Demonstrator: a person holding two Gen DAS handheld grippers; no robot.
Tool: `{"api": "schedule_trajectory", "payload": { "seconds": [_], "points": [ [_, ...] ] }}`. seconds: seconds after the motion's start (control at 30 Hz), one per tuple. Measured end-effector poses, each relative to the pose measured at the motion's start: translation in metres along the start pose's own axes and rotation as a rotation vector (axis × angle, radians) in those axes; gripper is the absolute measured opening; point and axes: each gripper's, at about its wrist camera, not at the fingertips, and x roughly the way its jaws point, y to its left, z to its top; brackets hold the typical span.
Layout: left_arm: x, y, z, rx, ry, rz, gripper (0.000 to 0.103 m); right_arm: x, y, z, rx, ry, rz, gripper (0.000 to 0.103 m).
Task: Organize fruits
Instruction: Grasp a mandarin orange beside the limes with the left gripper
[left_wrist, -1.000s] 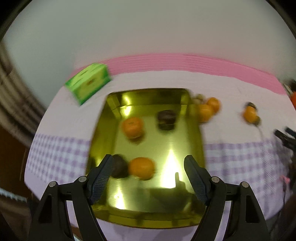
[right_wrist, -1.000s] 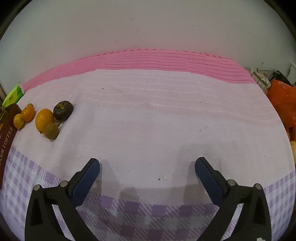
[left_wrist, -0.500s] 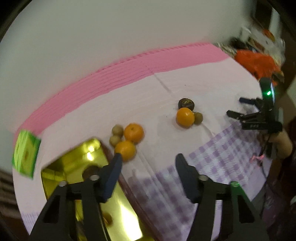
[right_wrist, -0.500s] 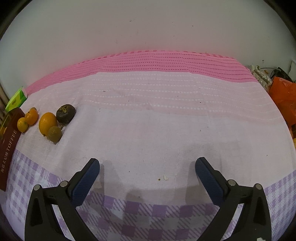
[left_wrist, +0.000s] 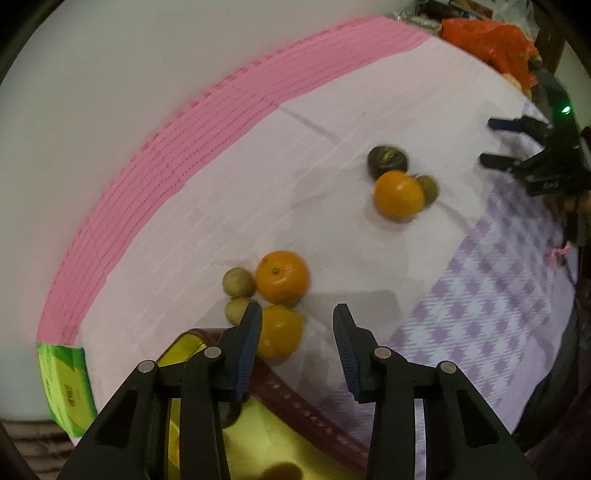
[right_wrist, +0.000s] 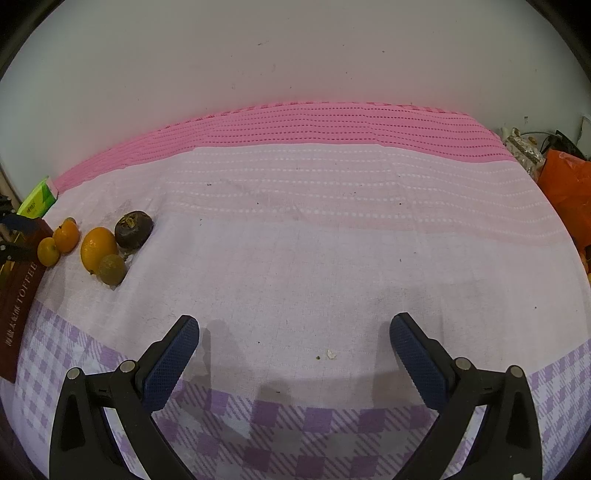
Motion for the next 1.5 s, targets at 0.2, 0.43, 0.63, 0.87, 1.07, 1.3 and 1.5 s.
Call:
{"api": "schedule_trajectory", "payload": {
  "seconds": [0.2, 0.43, 0.63, 0.87, 1.07, 1.3, 1.5],
  "points": [
    [0.018, 0.005, -0.003, 0.048, 0.056, 0.016, 0.041, 0.000, 0.000, 0.000, 0.000, 0.000, 0.000, 0.103],
    [0.031, 0.010, 0.000, 0.063, 0.093, 0.030, 0.041, 0.001, 0.001, -0.001, -0.004, 0.003, -0.007, 0.103],
    [0.039, -0.005, -0.001, 0.061, 0.101, -0.029, 0.037, 0.001, 0.002, -0.001, -0.004, 0.002, -0.007, 0.103],
    [0.033, -0.012, -0.009, -0.087, 0.062, -0.013, 0.038, 0.001, 0.002, -0.001, -0.004, 0.002, -0.008, 0.103],
    [0.022, -0.014, -0.014, -0.180, 0.009, -0.028, 0.038, 0.001, 0.002, -0.001, -0.004, 0.002, -0.008, 0.103],
    [0.019, -0.017, -0.016, -0.275, -0.036, -0.007, 0.037, 0.001, 0.002, -0.001, -0.005, 0.003, -0.009, 0.103],
    [-0.020, -0.045, -0.039, -0.457, -0.176, -0.041, 0.037, -0.007, -0.005, -0.002, 0.023, -0.048, 0.056, 0.098]
  ]
}}
